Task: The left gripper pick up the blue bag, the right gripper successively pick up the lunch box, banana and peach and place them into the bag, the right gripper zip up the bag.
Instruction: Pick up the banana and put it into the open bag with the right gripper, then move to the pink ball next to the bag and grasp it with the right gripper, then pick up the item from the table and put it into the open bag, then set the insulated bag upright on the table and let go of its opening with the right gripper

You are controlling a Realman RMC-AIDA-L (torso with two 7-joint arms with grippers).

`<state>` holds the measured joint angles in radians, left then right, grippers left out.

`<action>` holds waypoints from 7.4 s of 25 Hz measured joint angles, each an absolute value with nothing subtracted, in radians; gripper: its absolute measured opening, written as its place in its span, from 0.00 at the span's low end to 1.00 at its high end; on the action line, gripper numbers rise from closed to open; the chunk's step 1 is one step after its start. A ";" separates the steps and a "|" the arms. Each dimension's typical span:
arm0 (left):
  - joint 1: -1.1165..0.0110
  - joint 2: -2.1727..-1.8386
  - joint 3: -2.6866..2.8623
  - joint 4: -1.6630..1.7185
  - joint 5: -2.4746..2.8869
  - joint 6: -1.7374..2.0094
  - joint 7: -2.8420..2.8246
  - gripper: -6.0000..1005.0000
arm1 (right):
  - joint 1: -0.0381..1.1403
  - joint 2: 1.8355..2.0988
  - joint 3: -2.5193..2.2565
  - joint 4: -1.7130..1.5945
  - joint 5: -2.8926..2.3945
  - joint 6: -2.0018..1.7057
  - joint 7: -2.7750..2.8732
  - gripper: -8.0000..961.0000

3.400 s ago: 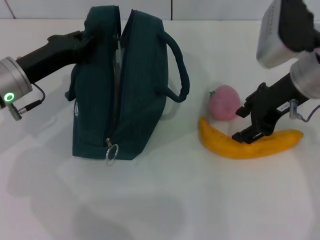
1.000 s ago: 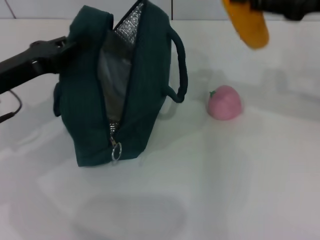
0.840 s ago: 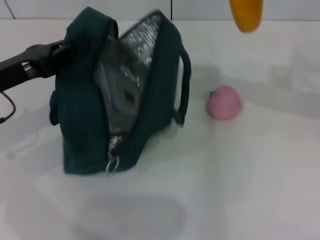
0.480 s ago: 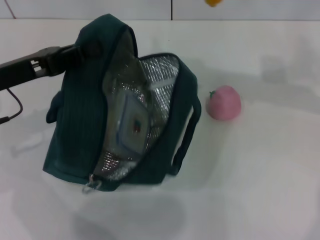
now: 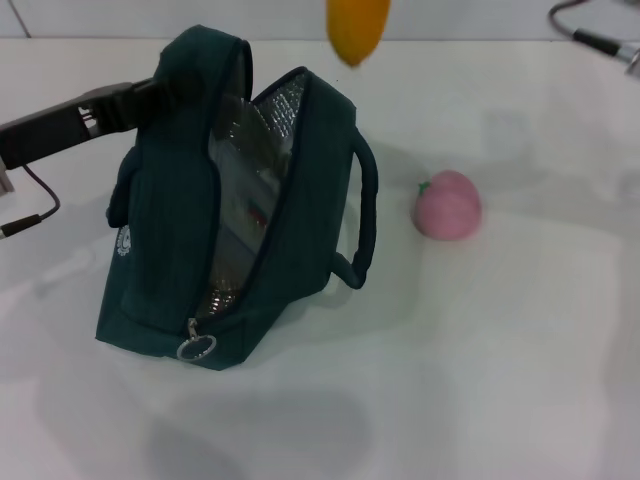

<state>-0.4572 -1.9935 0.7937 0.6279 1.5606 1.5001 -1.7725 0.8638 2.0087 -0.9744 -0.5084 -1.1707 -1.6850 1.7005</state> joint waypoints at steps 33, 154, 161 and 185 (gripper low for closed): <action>-0.464 -2.018 0.791 0.614 1.558 1.460 -1.706 0.13 | 0.904 2.026 -1.617 -0.473 -0.911 -1.278 1.267 0.61; -0.500 -2.047 0.738 0.588 1.508 1.412 -1.563 0.16 | 0.696 2.023 -1.497 -0.704 -1.026 -1.162 1.140 0.10; -0.506 -2.042 0.738 0.589 1.507 1.416 -1.562 0.16 | 0.743 2.028 -1.580 -0.677 -1.019 -1.063 1.134 0.21; -0.488 -2.032 0.738 0.581 1.508 1.409 -1.537 0.17 | 0.446 1.966 -1.574 -1.012 -1.125 -1.090 1.259 0.72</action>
<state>-0.4876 -2.0316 0.7376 0.5815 1.5081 1.4092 -1.5368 0.4458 1.9663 -1.5736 -1.0116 -1.1255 -1.0900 1.2595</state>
